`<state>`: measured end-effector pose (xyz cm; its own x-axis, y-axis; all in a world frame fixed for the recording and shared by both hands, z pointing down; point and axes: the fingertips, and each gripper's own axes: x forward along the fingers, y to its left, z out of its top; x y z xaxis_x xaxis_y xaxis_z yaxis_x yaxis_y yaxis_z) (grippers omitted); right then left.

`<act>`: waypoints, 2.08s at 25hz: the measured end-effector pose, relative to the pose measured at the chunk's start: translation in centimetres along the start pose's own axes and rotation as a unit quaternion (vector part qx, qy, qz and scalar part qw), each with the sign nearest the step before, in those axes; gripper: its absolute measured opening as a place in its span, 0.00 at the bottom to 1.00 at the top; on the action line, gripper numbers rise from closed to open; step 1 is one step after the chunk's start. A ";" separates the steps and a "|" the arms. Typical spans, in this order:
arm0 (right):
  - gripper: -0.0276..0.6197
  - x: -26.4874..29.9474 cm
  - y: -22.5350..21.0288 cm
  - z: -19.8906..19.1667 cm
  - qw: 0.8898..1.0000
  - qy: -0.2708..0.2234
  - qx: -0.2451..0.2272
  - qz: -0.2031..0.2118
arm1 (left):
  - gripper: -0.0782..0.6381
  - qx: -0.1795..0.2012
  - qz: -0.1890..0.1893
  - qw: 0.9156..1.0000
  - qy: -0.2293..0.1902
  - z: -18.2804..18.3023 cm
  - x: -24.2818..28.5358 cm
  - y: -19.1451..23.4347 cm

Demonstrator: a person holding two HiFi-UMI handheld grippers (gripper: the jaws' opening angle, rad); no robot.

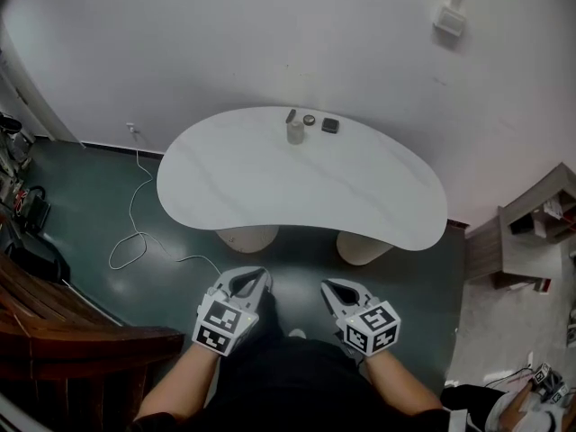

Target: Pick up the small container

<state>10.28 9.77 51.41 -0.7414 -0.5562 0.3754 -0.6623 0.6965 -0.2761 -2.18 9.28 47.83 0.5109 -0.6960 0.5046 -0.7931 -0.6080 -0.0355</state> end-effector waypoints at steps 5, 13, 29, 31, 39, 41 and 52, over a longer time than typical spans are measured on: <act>0.04 1.5 -1.6 0.7 1.000 0.005 0.003 -0.009 | 0.13 0.005 -0.013 1.000 -0.006 1.6 2.5 2.0; 0.04 6.7 -5.5 3.2 0.999 0.013 0.009 -0.035 | 0.13 0.004 -0.036 0.999 -0.013 3.2 7.1 7.6; 0.04 20.8 -11.9 14.6 0.994 -0.004 -0.006 -0.106 | 0.13 0.051 -0.092 0.994 -0.034 9.4 15.7 24.4; 0.04 21.9 -12.4 15.2 0.994 -0.004 -0.005 -0.112 | 0.13 0.050 -0.100 0.993 -0.031 9.3 16.7 25.8; 0.04 23.3 -14.7 16.0 0.992 0.009 0.009 -0.128 | 0.13 0.046 -0.119 0.991 -0.028 10.1 20.0 27.6; 0.04 23.6 -15.6 16.1 0.992 0.010 0.011 -0.126 | 0.13 0.045 -0.115 0.992 -0.025 10.3 20.9 27.8; 0.04 25.1 -19.3 17.2 0.996 0.024 -0.006 -0.081 | 0.13 0.049 -0.066 0.997 -0.004 10.6 25.5 28.6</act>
<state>2.64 -25.41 50.98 -0.6188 -0.6396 0.4561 -0.7711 0.6054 -0.1972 -8.34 -29.94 50.59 0.6110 -0.6110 0.5034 -0.6834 -0.7281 -0.0542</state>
